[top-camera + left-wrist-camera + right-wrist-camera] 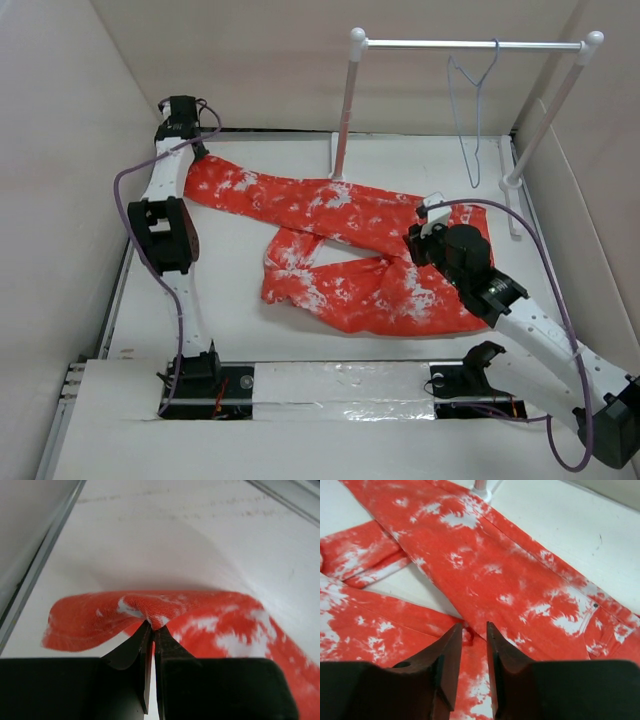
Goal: Place the trousers on the hanger
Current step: Flatten out the trousers at the center of the board.
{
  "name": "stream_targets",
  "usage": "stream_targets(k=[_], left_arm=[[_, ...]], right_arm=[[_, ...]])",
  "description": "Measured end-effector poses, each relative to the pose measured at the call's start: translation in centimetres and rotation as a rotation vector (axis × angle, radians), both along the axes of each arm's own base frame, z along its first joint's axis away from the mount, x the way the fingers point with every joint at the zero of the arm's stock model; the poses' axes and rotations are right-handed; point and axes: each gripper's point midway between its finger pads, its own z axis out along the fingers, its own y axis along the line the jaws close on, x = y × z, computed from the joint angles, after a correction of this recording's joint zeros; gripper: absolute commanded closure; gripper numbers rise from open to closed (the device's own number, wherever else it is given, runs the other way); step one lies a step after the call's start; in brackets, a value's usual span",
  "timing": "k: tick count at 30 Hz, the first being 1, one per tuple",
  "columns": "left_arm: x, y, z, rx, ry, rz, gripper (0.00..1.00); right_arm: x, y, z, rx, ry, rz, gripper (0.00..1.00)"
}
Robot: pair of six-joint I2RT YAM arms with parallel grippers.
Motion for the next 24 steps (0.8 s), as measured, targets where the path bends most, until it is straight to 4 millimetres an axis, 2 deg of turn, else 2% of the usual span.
stream_targets(k=[1, 2, 3, 4, 6, 7, 9, 11, 12, 14, 15, 16, 18, 19, 20, 22, 24], left_arm=[[1.3, 0.6, -0.8, 0.005, 0.007, 0.012, 0.99], [2.3, 1.3, -1.2, 0.010, 0.006, 0.025, 0.89], [3.4, 2.0, -1.5, 0.017, -0.001, 0.035, 0.77], [4.1, 3.0, -2.0, 0.029, -0.003, 0.053, 0.55], [4.6, 4.7, -2.6, 0.057, 0.000, 0.087, 0.33], [4.5, 5.3, -2.8, 0.067, 0.007, 0.103, 0.27], [4.1, 6.4, -3.0, 0.081, 0.014, 0.135, 0.27], [4.3, 6.7, -2.9, 0.066, -0.008, 0.147, 0.35], [4.3, 6.5, -3.1, 0.056, -0.018, 0.144, 0.37], [4.3, 4.8, -3.4, 0.032, -0.034, 0.116, 0.45], [4.2, 3.3, -3.5, 0.022, -0.032, 0.092, 0.49], [4.3, 1.1, -3.5, 0.011, -0.038, 0.057, 0.53], [4.9, -5.2, -2.8, -0.009, -0.074, -0.047, 0.59], [5.0, -9.2, -2.2, -0.026, -0.098, -0.111, 0.67], [4.8, -13.6, -1.6, -0.047, -0.123, -0.180, 0.69], [3.2, -22.0, -0.1, -0.103, -0.182, -0.314, 0.79], [-1.3, -29.6, 0.7, -0.177, -0.216, -0.455, 0.83]], right_arm=[[0.2, -0.3, -0.2, -0.005, 0.006, -0.012, 0.75], [0.3, -0.6, -0.3, -0.005, 0.009, -0.022, 0.78], [0.4, -0.9, -0.3, -0.006, 0.009, -0.034, 0.87], [0.6, -1.4, -0.3, -0.003, 0.011, -0.052, 0.91], [1.2, -2.4, -0.4, 0.003, 0.014, -0.092, 0.98], [1.6, -3.1, -0.5, 0.010, 0.021, -0.121, 1.00], [2.6, -5.0, -1.4, 0.008, 0.044, -0.189, 1.00], [3.6, -6.8, -2.6, 0.007, 0.080, -0.254, 0.99], [4.1, -8.0, -3.5, 0.009, 0.103, -0.294, 0.89], [5.0, -10.3, -5.4, 0.027, 0.156, -0.372, 0.74], [5.4, -11.6, -6.2, 0.036, 0.175, -0.413, 0.52], [5.7, -13.0, -7.2, 0.054, 0.200, -0.461, 0.44], [6.0, -15.8, -8.8, 0.078, 0.232, -0.551, 0.31], [6.1, -17.4, -9.7, 0.095, 0.254, -0.603, 0.29], [6.2, -18.6, -10.3, 0.114, 0.272, -0.637, 0.26], [6.4, -21.0, -11.6, 0.158, 0.305, -0.701, 0.24], [6.4, -22.7, -12.8, 0.199, 0.340, -0.744, 0.24]])
